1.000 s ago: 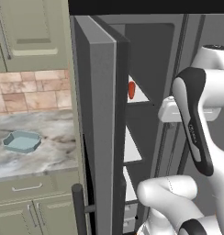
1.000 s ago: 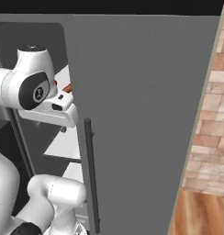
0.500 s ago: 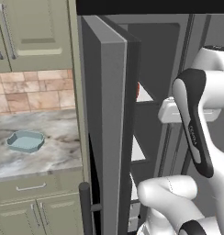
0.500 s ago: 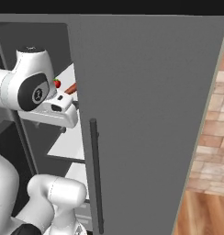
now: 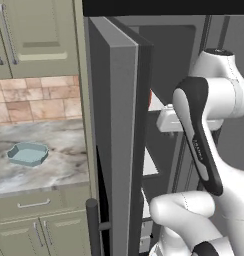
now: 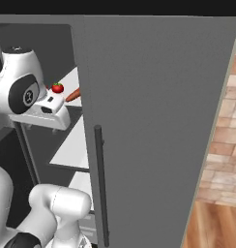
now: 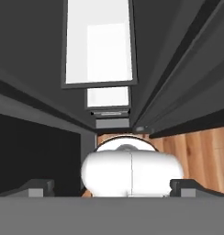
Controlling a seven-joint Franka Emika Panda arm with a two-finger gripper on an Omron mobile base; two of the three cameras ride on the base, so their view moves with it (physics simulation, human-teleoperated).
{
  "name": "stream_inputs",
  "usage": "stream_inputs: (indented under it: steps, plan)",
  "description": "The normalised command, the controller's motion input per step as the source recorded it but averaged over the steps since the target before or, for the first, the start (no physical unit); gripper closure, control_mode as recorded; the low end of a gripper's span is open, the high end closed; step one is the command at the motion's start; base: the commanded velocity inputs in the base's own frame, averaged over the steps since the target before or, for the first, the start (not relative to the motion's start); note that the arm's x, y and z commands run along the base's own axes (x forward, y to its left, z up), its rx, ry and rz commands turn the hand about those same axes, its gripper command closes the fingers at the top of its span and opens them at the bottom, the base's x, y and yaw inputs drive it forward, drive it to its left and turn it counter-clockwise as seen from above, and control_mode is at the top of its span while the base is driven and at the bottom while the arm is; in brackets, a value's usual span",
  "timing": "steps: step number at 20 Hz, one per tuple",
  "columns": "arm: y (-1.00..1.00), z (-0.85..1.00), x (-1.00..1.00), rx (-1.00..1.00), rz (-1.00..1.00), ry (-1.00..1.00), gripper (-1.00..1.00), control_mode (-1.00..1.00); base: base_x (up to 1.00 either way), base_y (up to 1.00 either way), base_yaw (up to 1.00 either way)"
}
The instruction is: Take the tomato and carrot out of the freezer and place them in the tupperware container on the counter. Then put the tupperware containing the vegetables back in the freezer.
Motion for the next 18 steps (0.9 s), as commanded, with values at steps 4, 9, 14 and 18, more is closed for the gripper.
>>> stream_inputs:
  steps: [4, 9, 14, 18]
  plan:
    - [0.49, 0.23, 0.00, 0.00, 0.00, -0.20, -1.00, -1.00, 0.00, 0.00, 0.00]
    - [0.28, 0.29, 0.00, 0.00, 0.00, -0.25, -1.00, -1.00, 0.00, 0.00, 0.00]
    - [0.00, 0.18, 0.22, 0.00, 0.00, -0.23, -1.00, -1.00, 0.00, 0.00, 0.00]
    - [0.00, 0.05, 0.36, 0.00, 0.00, -0.18, -1.00, -1.00, 0.00, 0.00, 0.00]
